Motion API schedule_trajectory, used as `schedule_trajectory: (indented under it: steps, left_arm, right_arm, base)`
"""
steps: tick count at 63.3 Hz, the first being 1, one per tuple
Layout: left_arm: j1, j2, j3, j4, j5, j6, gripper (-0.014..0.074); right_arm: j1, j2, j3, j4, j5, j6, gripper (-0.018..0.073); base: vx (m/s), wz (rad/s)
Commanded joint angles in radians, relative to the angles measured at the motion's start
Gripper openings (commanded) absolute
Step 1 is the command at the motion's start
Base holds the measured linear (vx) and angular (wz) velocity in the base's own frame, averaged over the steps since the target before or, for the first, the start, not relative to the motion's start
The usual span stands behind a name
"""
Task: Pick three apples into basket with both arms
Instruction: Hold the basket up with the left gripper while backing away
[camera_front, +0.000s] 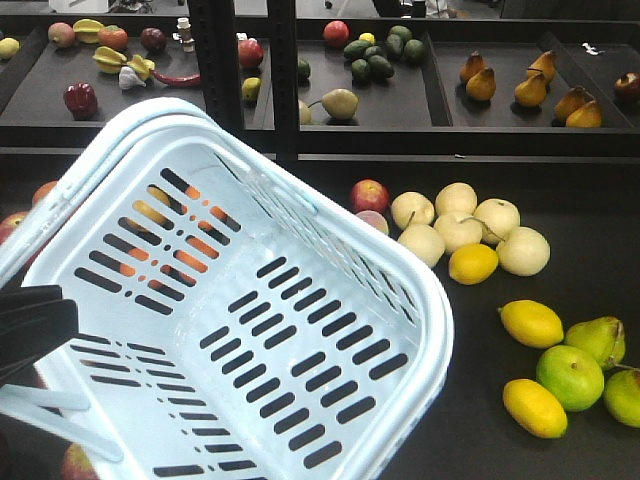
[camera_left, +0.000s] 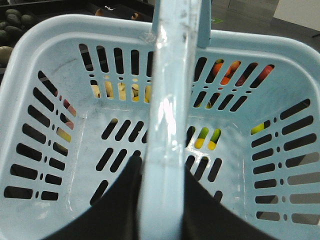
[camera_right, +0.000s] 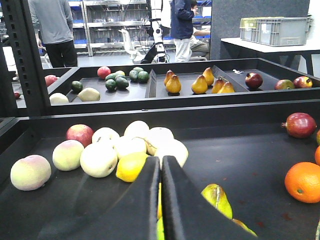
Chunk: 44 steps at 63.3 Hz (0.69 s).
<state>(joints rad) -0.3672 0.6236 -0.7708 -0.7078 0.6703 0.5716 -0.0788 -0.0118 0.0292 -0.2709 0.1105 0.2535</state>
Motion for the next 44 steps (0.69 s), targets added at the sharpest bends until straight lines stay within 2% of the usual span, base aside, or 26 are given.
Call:
schedule_trajectory:
  steps: [1,44]
  left_arm:
    - [-0.004,-0.002,-0.026,-0.056,-0.081,-0.012,-0.0007]
    - [-0.004,-0.002,-0.026,-0.056,-0.079,-0.012,-0.0007]
  right_arm:
    - [-0.006,-0.012,0.012,-0.012,-0.072,-0.007,-0.0005]
    - [-0.006,-0.012,0.012,-0.012,-0.072,-0.007,-0.0005]
  base:
    - [0.00,0.00]
    - [0.00,0.00]
